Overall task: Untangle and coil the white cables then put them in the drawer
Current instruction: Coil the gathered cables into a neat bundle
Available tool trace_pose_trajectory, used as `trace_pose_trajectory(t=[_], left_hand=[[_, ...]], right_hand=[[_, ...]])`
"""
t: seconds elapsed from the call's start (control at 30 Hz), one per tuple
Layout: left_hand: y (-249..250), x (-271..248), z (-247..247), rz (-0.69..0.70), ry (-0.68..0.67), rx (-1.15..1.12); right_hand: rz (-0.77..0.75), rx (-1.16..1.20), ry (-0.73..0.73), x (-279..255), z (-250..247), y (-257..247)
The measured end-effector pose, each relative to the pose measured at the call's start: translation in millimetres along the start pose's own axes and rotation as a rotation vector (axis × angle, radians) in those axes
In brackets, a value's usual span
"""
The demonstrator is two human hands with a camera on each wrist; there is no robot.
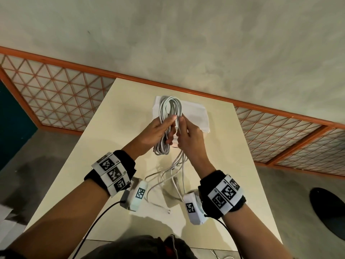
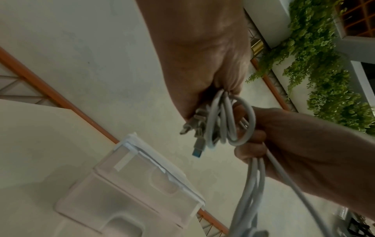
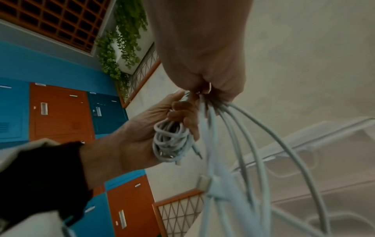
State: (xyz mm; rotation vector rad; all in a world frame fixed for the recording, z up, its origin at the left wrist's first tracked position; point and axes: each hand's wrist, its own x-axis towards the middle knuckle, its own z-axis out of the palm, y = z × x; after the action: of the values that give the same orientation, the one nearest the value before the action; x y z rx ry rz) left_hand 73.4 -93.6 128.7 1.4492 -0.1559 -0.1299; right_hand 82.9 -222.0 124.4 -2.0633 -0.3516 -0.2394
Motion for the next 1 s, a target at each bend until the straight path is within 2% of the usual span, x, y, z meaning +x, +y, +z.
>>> trace_pose_trajectory(t=[0.1, 0.37, 0.47, 0.57, 0.7, 0.77, 0.9, 1.0], left_hand=[[-4, 1, 1, 0.043, 0.024, 0.032], [-5, 3, 3, 0.010, 0.060, 0.008], [-4, 2, 2, 0.002, 0.026, 0.004], [-5, -1, 1, -0.031, -0.022, 0.015], [-5, -6, 0, -0.067, -0.121, -0.025], [-2, -9, 3, -0.094, -0.196, 0.017], [5, -13, 16, -0.149, -0.328, 0.126], [8, -14, 19, -0.157, -0.368, 0.118]], right_hand=[[0.050, 0.016, -0.039, 3, -1, -2], [0.133, 0.216, -0.170, 7, -7, -8], [0.110, 0.215, -0.205, 7, -14, -10], [0.023, 0.148, -0.281, 8, -25, -9], [0.159, 0.183, -0.397, 10, -44, -13], [0.174, 0.242, -0.372, 14, -52, -19], [-0.030, 0.068, -0.313, 24, -50, -26], [-0.041, 0.162, -0.260, 26, -46, -24]])
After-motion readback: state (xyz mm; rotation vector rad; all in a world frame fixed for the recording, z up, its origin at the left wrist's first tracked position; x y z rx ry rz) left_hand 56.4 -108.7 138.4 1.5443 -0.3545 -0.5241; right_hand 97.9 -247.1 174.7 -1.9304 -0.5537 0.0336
